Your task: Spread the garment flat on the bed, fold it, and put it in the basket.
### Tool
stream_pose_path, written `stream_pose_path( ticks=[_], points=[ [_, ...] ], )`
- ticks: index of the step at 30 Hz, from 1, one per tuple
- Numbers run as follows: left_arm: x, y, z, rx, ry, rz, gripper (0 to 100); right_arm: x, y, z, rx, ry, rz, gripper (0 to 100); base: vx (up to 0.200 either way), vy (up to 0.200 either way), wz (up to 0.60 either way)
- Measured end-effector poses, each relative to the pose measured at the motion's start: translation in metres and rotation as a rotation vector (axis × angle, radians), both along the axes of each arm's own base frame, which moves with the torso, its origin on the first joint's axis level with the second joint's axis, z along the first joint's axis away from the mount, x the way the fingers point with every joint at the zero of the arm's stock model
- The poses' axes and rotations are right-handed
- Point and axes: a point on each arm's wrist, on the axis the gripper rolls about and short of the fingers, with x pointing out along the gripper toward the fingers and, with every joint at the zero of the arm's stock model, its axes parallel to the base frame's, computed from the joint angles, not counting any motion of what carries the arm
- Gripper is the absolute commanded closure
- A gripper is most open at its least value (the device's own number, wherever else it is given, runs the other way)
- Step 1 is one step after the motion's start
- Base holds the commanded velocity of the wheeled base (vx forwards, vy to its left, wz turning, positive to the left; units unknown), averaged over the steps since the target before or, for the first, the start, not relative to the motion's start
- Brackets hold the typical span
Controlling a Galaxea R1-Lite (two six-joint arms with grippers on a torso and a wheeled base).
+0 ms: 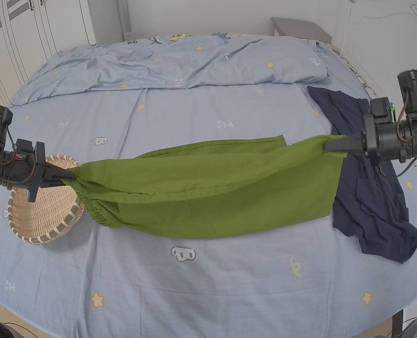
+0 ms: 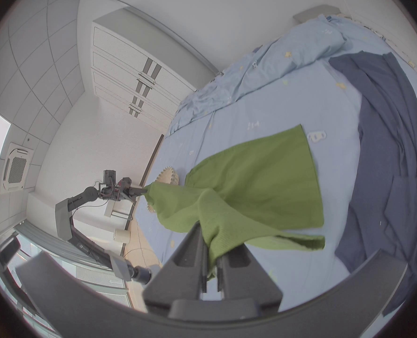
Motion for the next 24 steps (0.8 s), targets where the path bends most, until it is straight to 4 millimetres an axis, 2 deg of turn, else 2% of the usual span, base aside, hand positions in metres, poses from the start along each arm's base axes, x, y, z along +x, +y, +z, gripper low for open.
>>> stream_pose_path(
  ticks=[6, 11, 17, 24],
  points=[
    [0.034, 0.001, 0.004, 0.001, -0.007, -0.007, 100, 0.043, 0.002, 0.008, 0.005, -0.025, -0.044, 100, 0.0, 0.0, 0.0],
    [0.062, 0.003, 0.0, 0.0, 0.002, -0.015, 100, 0.073, 0.003, 0.003, 0.0, -0.023, -0.078, 100, 0.0, 0.0, 0.0],
    [0.085, 0.003, -0.011, -0.004, 0.029, -0.026, 100, 0.1, -0.001, -0.007, 0.013, 0.011, -0.127, 100, 0.0, 0.0, 0.0],
    [0.1, 0.005, -0.019, -0.004, 0.031, -0.028, 100, 0.122, -0.01, -0.021, 0.014, 0.021, -0.158, 100, 0.0, 0.0, 0.0]
  ],
)
